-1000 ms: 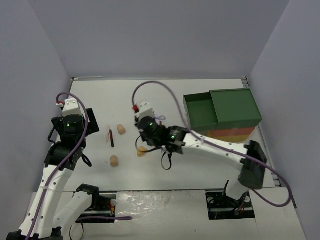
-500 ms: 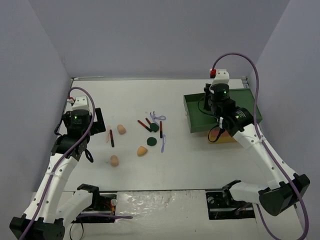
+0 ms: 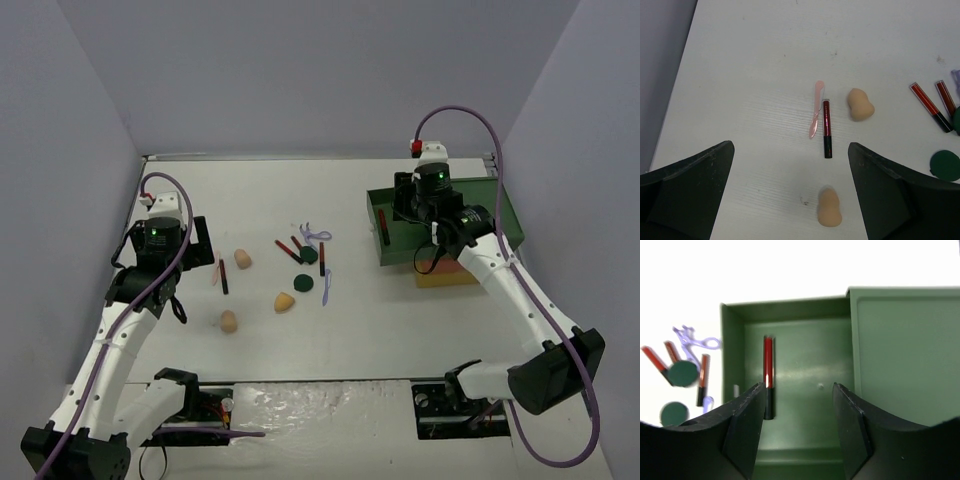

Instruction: Organize the makeup

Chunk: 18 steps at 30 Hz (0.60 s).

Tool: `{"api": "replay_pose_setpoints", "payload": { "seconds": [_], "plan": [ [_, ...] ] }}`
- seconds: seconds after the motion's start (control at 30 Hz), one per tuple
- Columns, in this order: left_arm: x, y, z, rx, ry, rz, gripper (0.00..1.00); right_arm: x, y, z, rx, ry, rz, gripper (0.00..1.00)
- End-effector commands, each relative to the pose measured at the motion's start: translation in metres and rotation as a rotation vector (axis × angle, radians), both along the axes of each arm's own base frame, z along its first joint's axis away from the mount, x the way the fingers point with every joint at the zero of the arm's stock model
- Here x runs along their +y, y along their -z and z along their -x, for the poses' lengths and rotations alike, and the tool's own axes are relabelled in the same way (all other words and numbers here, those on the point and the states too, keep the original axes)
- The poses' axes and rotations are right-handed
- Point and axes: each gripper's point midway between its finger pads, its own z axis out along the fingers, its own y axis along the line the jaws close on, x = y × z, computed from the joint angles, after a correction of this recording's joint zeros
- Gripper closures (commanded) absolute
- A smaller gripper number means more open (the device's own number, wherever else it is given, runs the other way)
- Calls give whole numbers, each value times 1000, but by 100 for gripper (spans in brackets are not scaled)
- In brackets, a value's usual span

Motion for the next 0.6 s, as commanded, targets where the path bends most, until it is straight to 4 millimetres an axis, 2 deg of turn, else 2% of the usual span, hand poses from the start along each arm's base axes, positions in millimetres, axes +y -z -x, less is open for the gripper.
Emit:
{"api": "replay_pose_setpoints", "payload": {
  "seconds": [0.0,0.07,0.1,0.17,0.3,0.43,0.47,0.57],
  "plan": [
    [1,-29,-10,-84,-5,17,3,35,-53,-7,-138,-49,-66,47],
    [1,-29,-10,-83,-8,17,3,66,-50,-3,-128,-103,-68,47],
    [1,-29,-10,-82,-8,17,3,71,-49,-3,-126,-111,-71,47],
    [2,-29,-10,-85,-12,17,3,117,-37,7,-95,-181,-103,48],
    [4,-30,-9,-85,-17,17,3,162,-4,11,-56,-198,-117,49],
    [5,-30,-8,-89,-24,14,3,191,40,11,-1,-185,-139,51],
    [5,-30,-7,-87,-24,13,3,195,57,9,19,-175,-136,52],
    [6,-31,-7,-92,-25,13,3,199,81,6,44,-165,-125,53]
  ]
}}
